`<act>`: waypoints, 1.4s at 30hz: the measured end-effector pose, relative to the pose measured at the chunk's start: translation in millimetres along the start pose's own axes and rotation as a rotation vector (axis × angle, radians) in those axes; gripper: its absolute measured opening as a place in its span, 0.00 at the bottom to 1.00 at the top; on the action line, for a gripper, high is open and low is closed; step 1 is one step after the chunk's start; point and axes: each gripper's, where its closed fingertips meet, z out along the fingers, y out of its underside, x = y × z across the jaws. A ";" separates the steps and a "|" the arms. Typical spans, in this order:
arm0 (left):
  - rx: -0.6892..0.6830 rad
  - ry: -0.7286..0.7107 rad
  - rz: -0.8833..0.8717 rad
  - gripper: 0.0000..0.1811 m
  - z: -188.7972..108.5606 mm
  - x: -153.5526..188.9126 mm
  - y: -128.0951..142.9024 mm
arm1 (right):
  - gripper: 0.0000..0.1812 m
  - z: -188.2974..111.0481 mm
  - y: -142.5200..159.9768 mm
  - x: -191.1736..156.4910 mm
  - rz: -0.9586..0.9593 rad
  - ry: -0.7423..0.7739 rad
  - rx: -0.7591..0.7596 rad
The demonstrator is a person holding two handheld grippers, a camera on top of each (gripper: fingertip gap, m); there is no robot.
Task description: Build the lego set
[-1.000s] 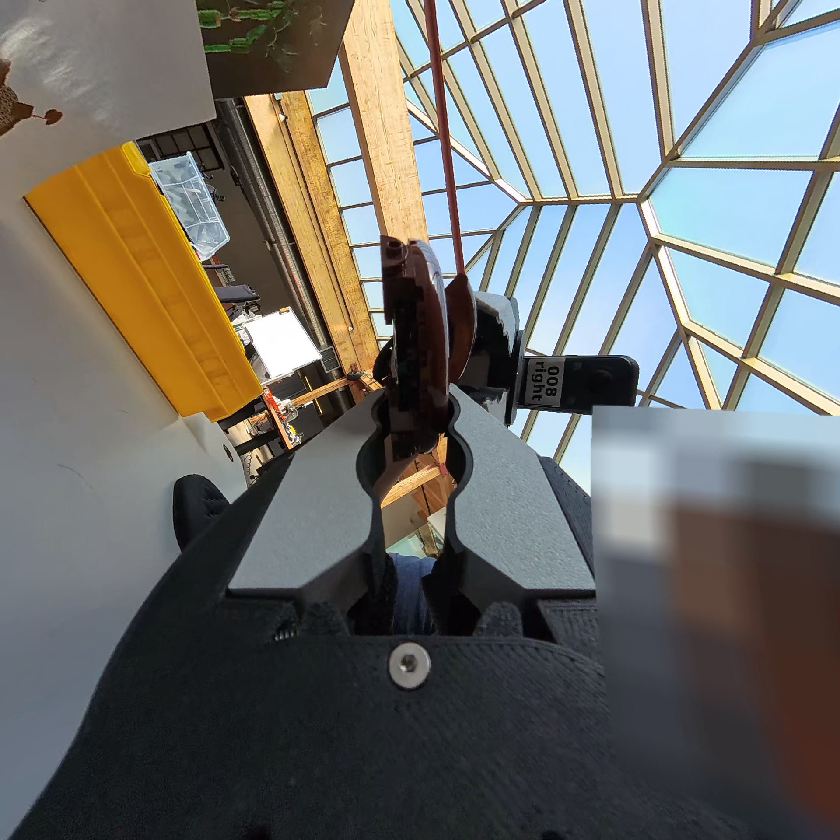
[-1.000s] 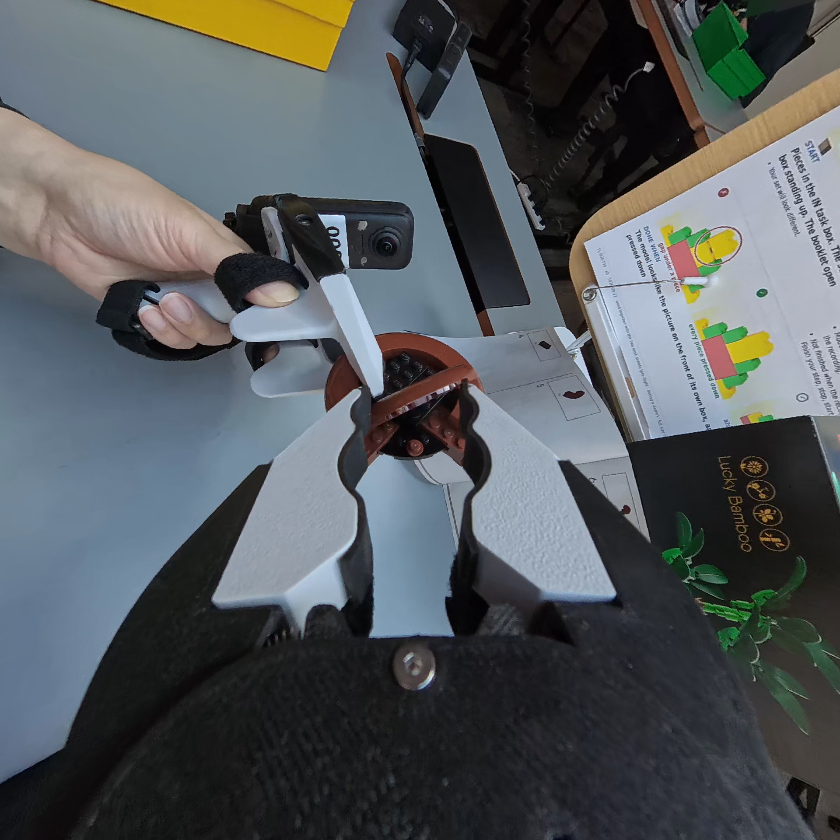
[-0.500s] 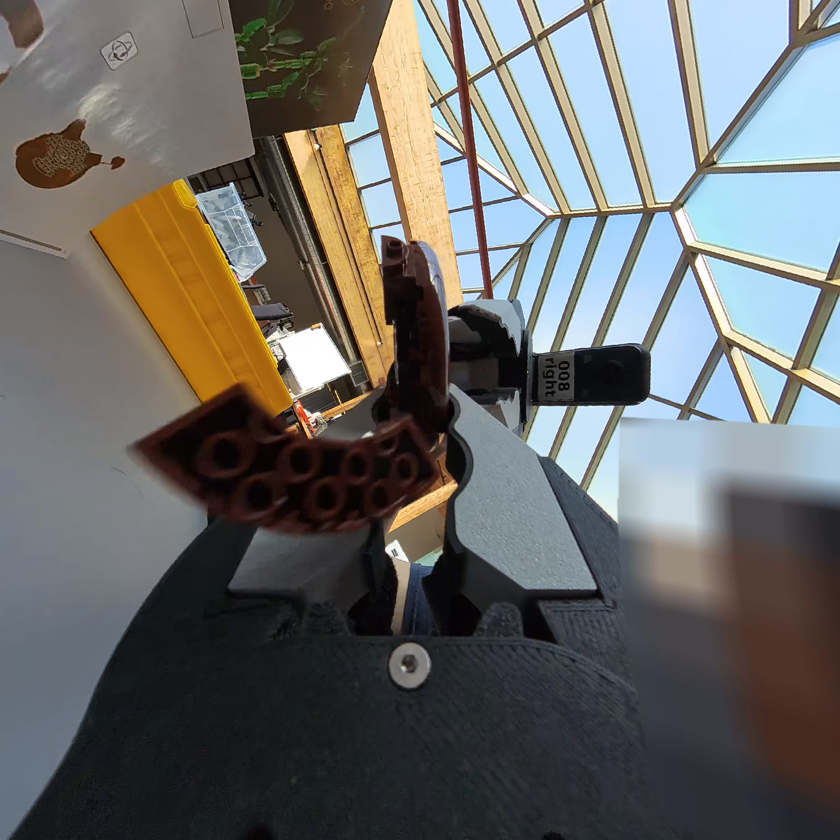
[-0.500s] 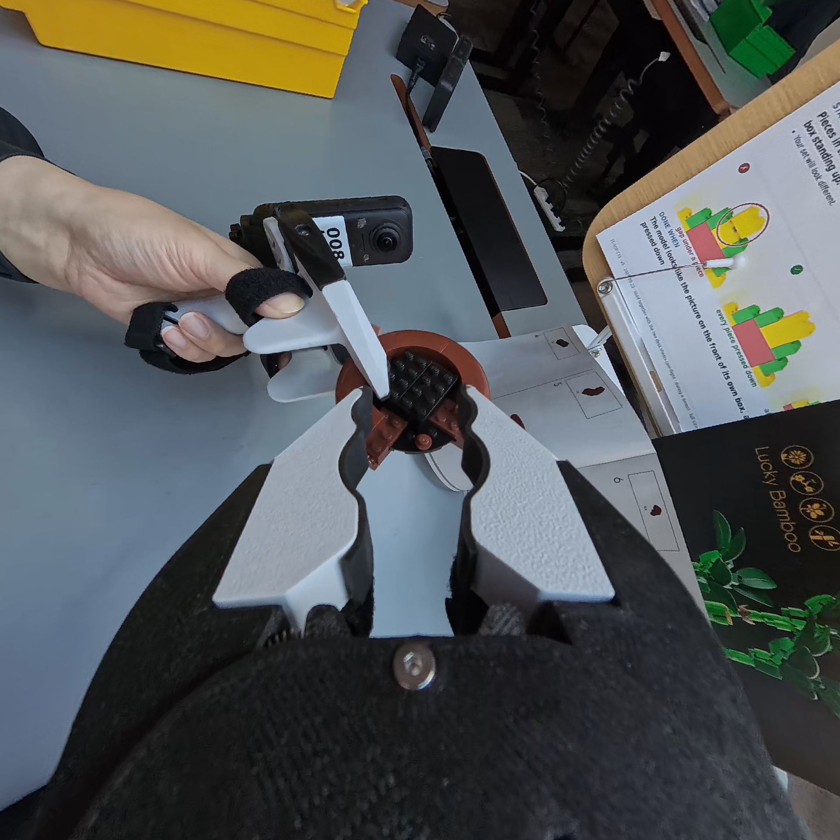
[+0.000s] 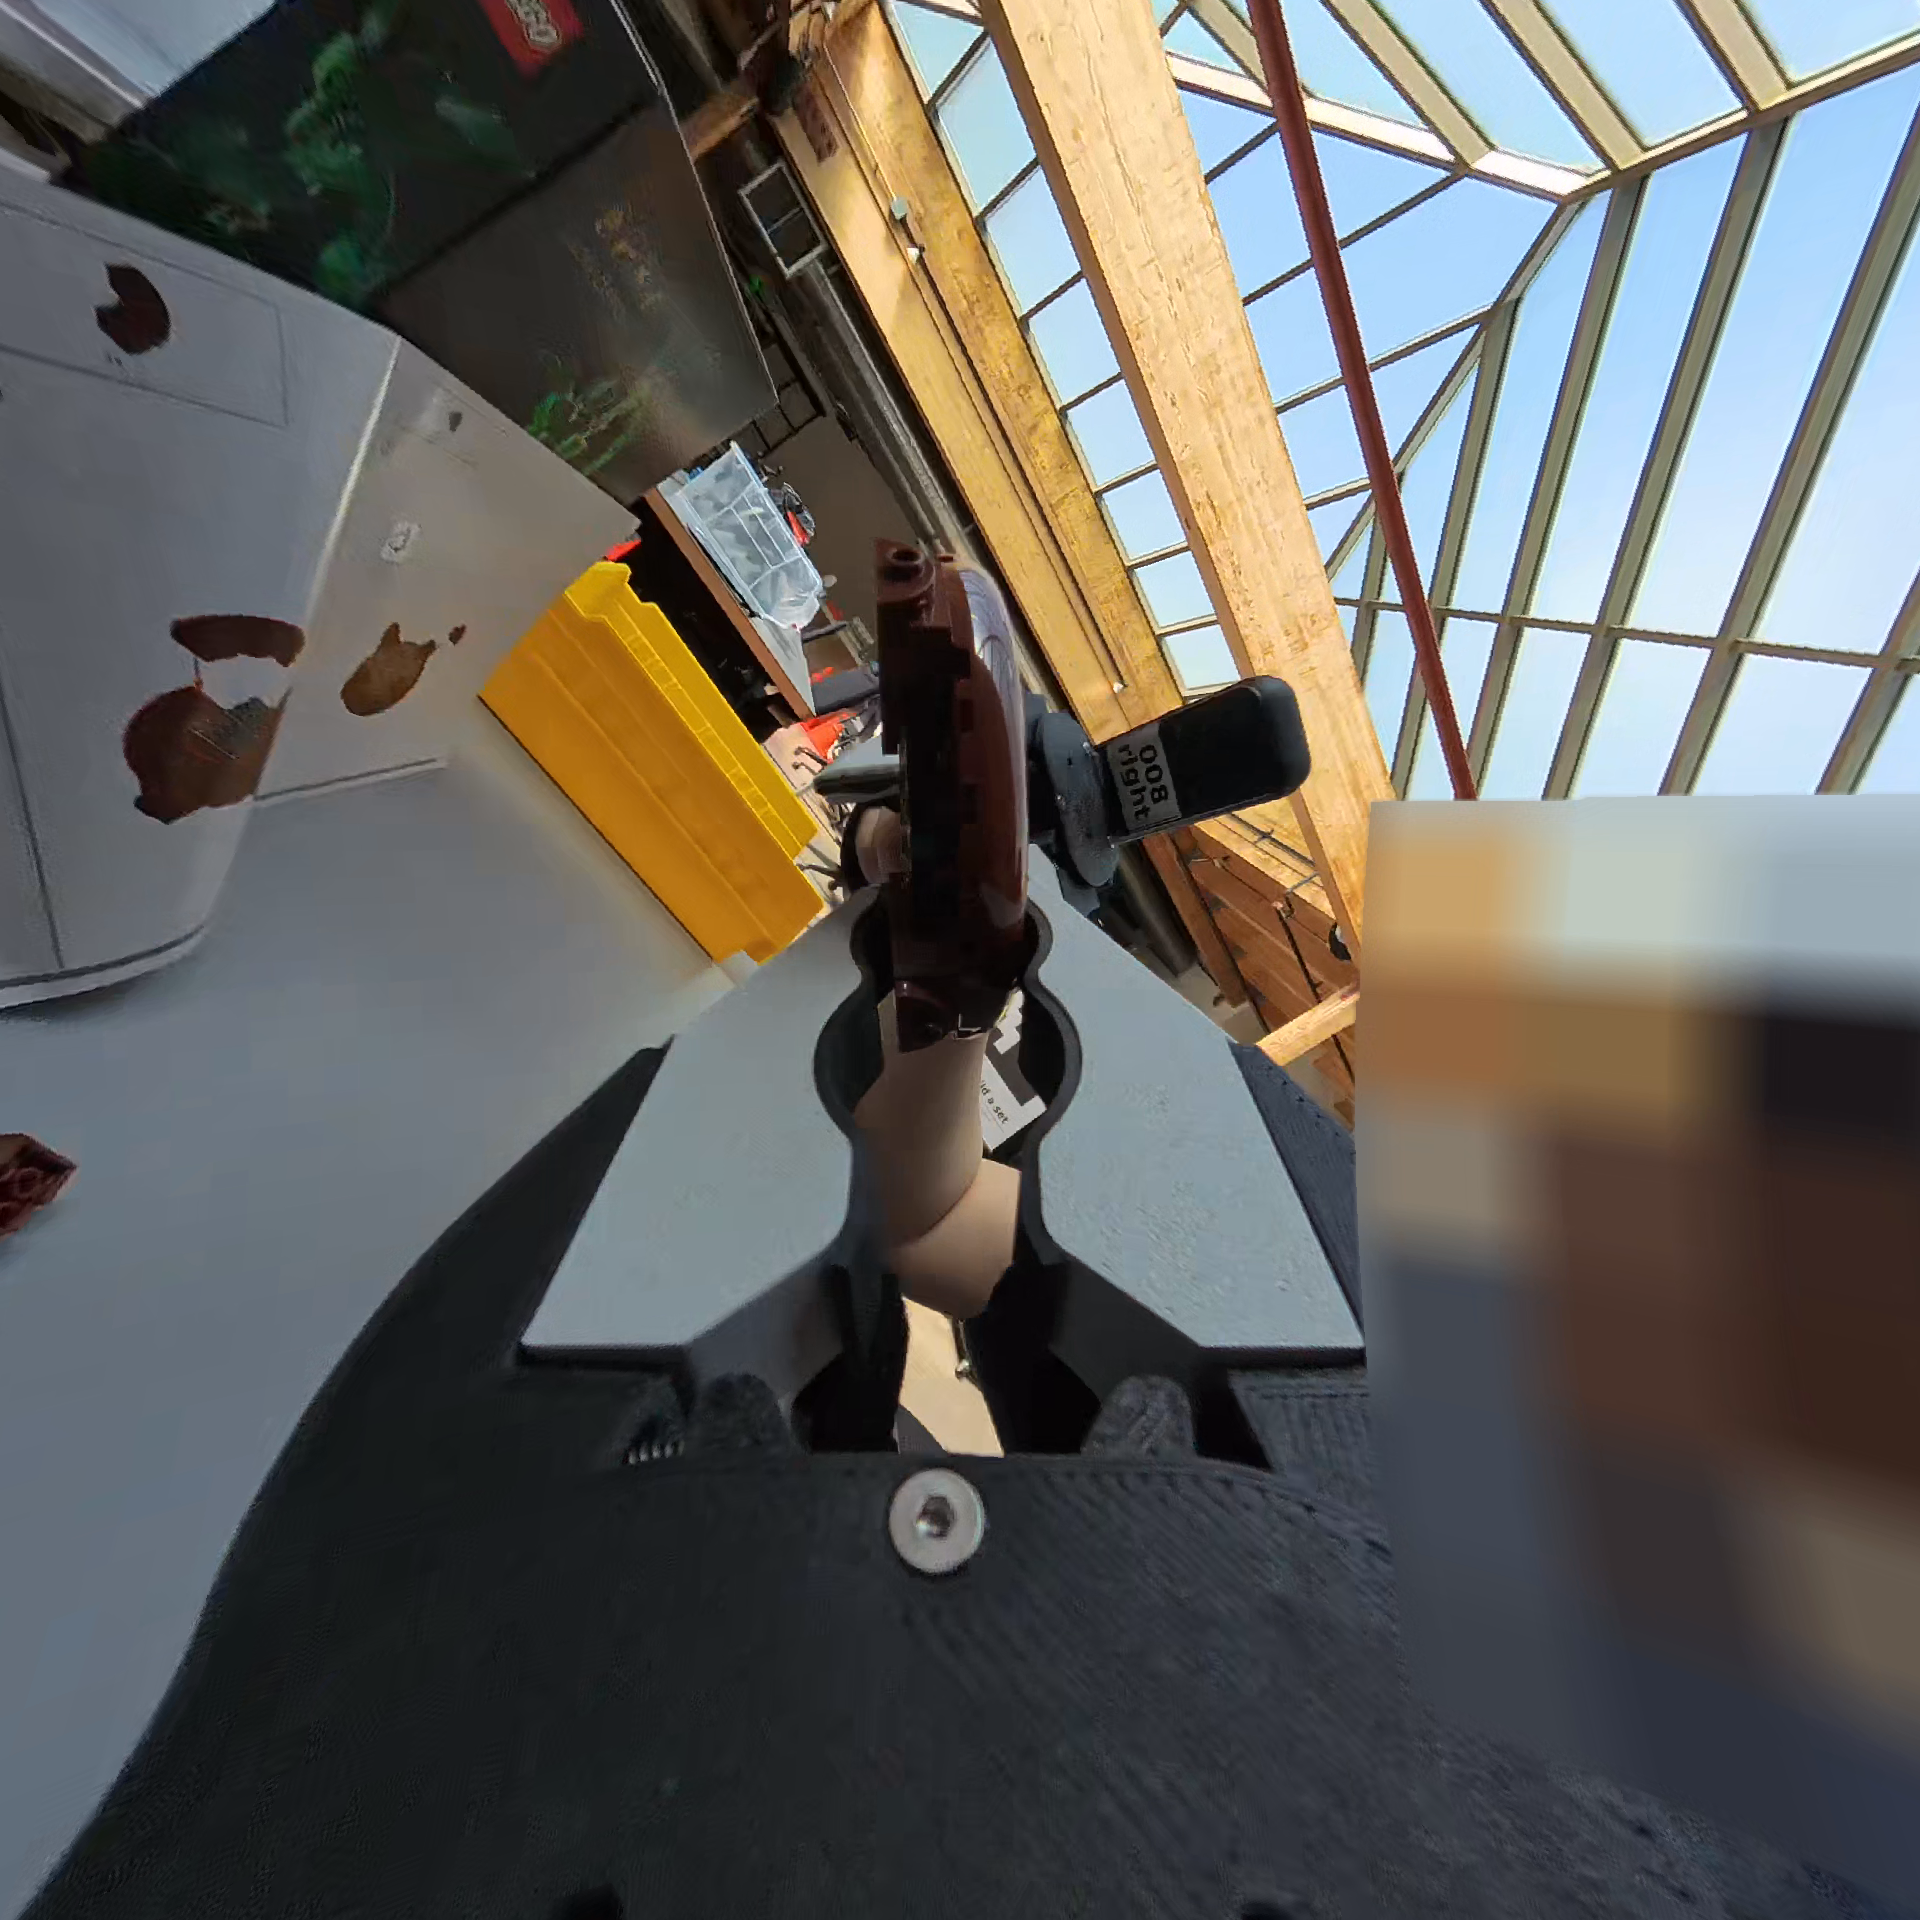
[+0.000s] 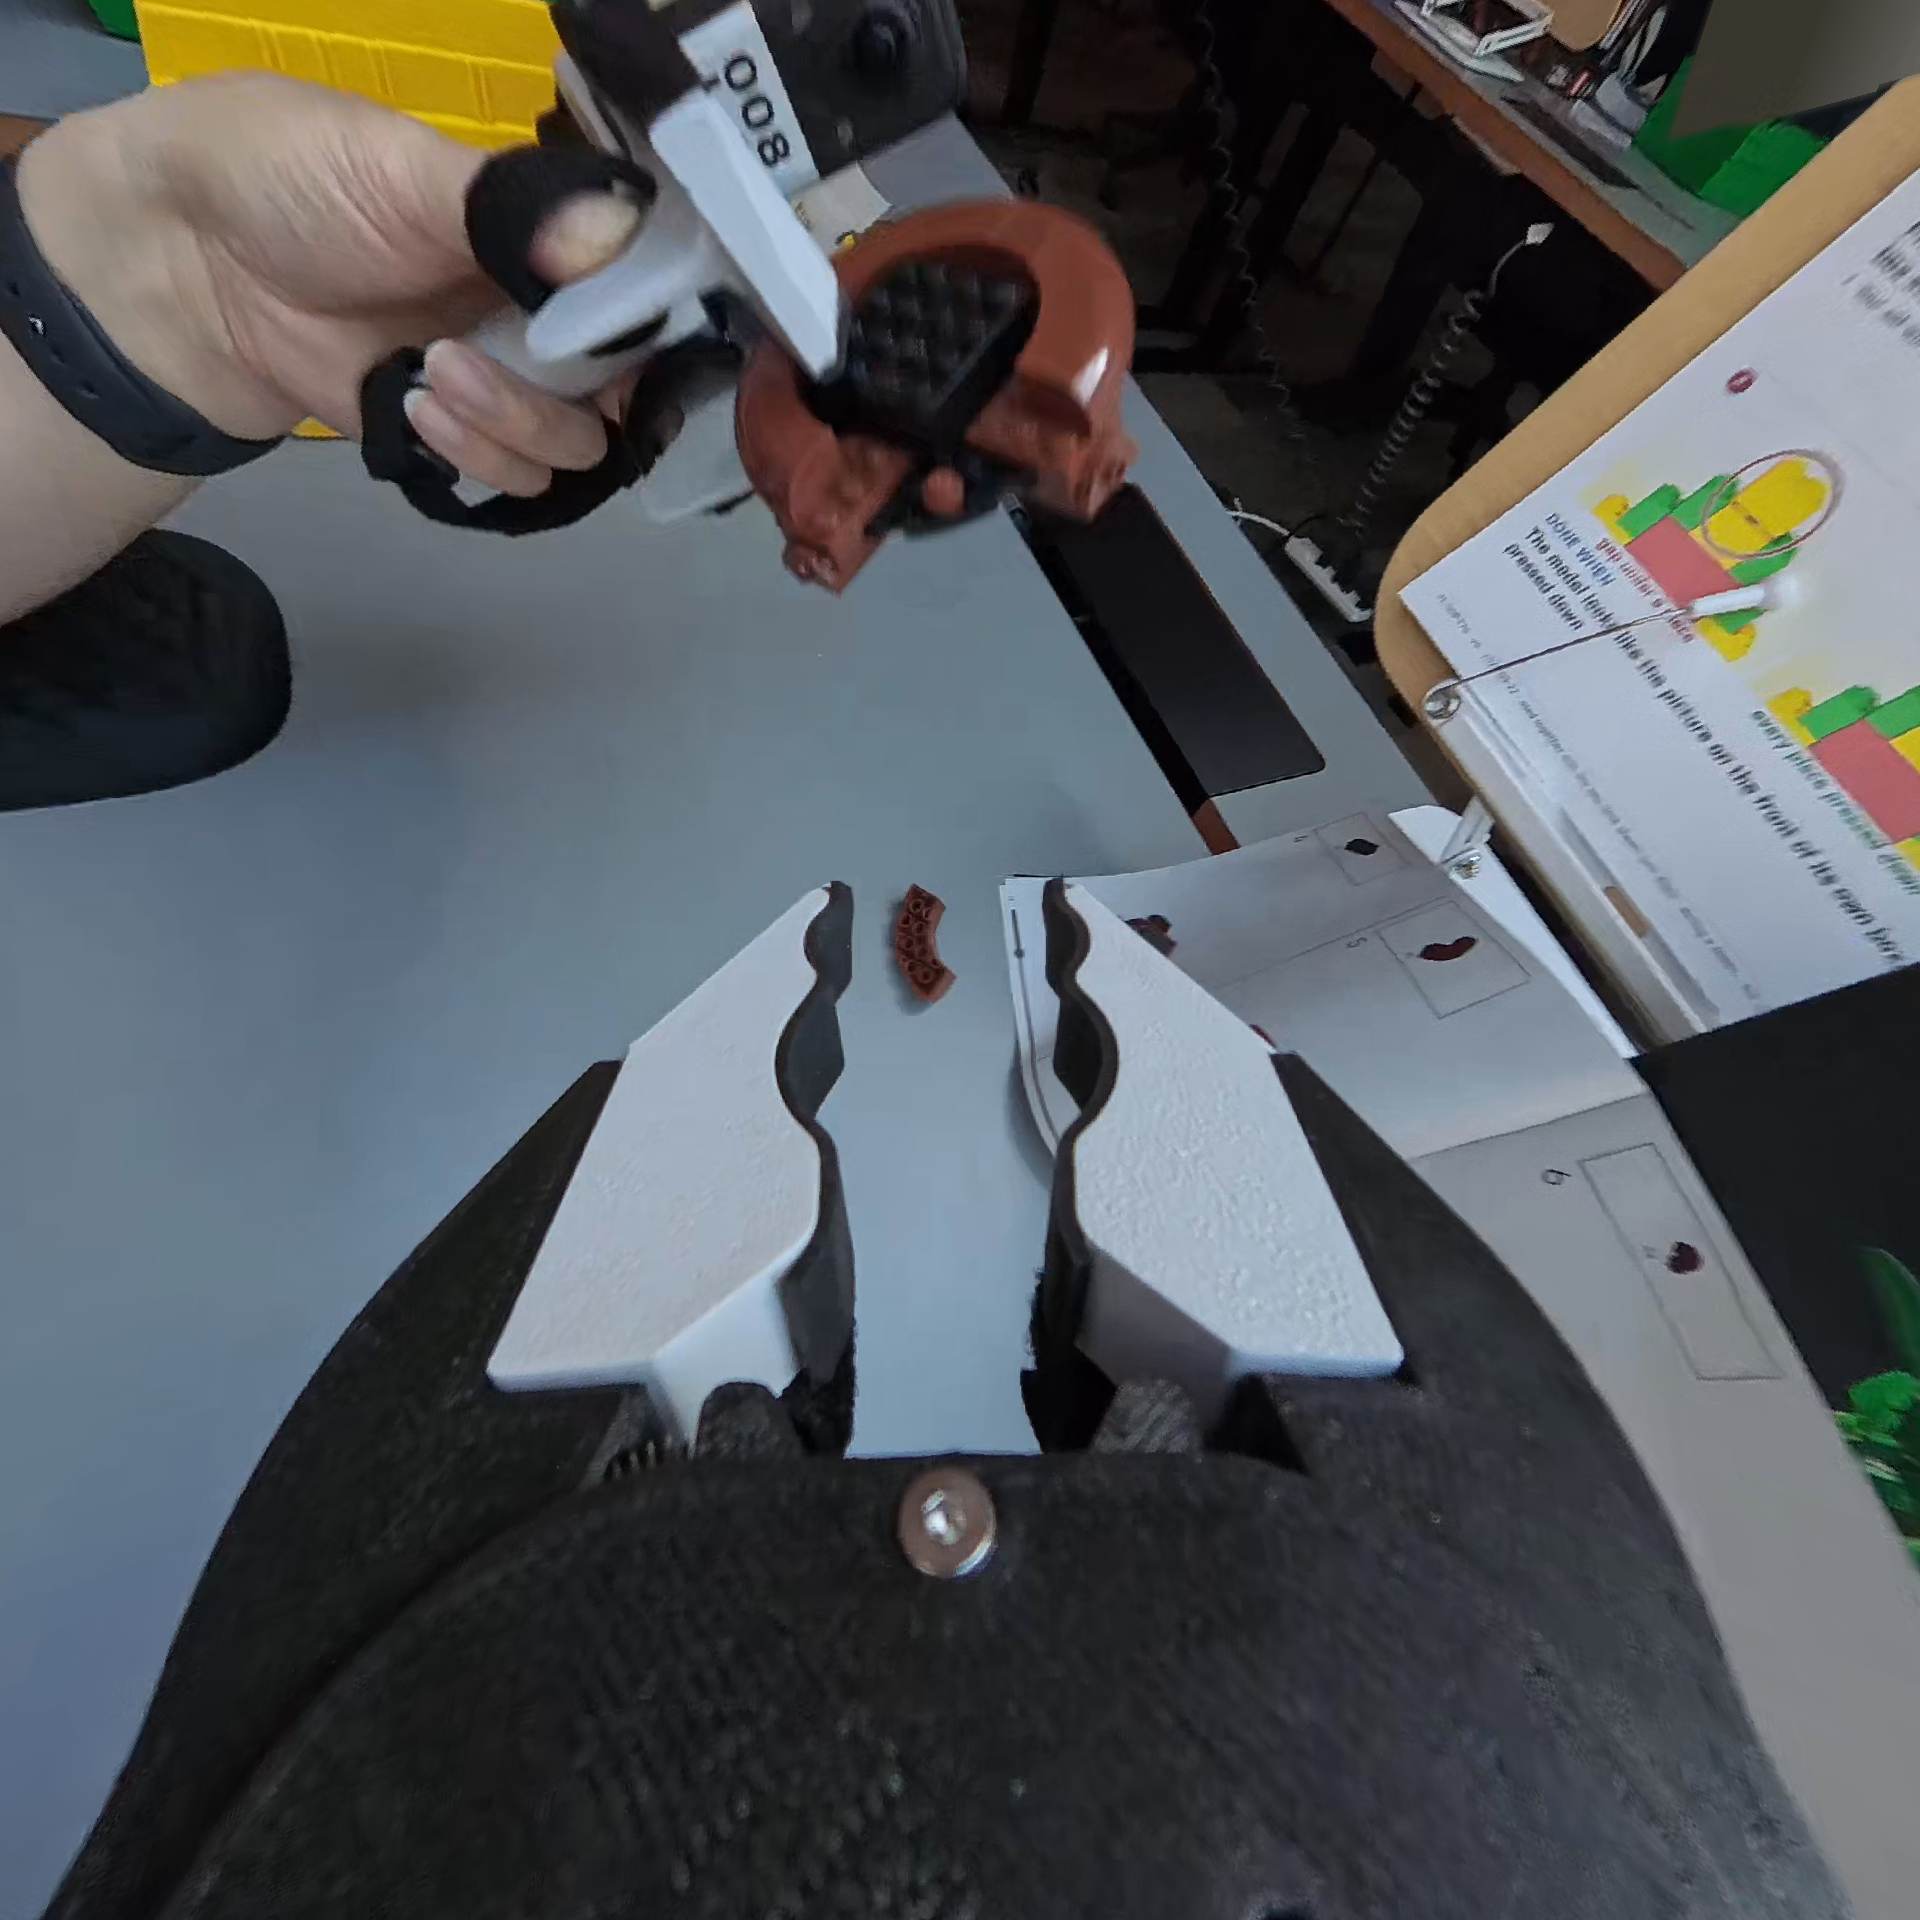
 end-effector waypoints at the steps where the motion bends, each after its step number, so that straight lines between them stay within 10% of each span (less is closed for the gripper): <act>1: 0.028 -0.018 0.026 0.11 -11.9 6.1 -8.6 | 0.20 12.2 5.7 -1.7 0.057 -0.032 -0.005; 8: 0.121 -0.142 0.145 0.10 -57.3 19.4 -35.5 | 0.21 122.5 81.1 -23.1 0.063 -0.053 -0.169; 16: 0.073 -0.099 0.110 0.10 -44.5 15.6 -27.4 | 0.16 165.7 118.2 -16.9 0.043 -0.003 -0.345; 20: 0.060 -0.113 0.101 0.11 -43.4 9.3 -25.8 | 0.08 163.5 116.8 -30.2 0.231 -0.133 -0.335; 26: 0.070 -0.112 0.109 0.10 -50.6 12.8 -28.9 | 0.08 101.3 61.6 -145.7 0.953 -0.972 -0.282; 34: -0.009 -0.161 0.142 0.10 -56.8 5.9 -21.0 | 0.08 86.3 64.0 -175.3 1.134 -1.197 -0.406; 42: -0.060 -0.176 0.098 0.10 -54.5 -12.4 -12.7 | 0.09 94.9 104.1 -162.7 1.195 -1.014 -0.557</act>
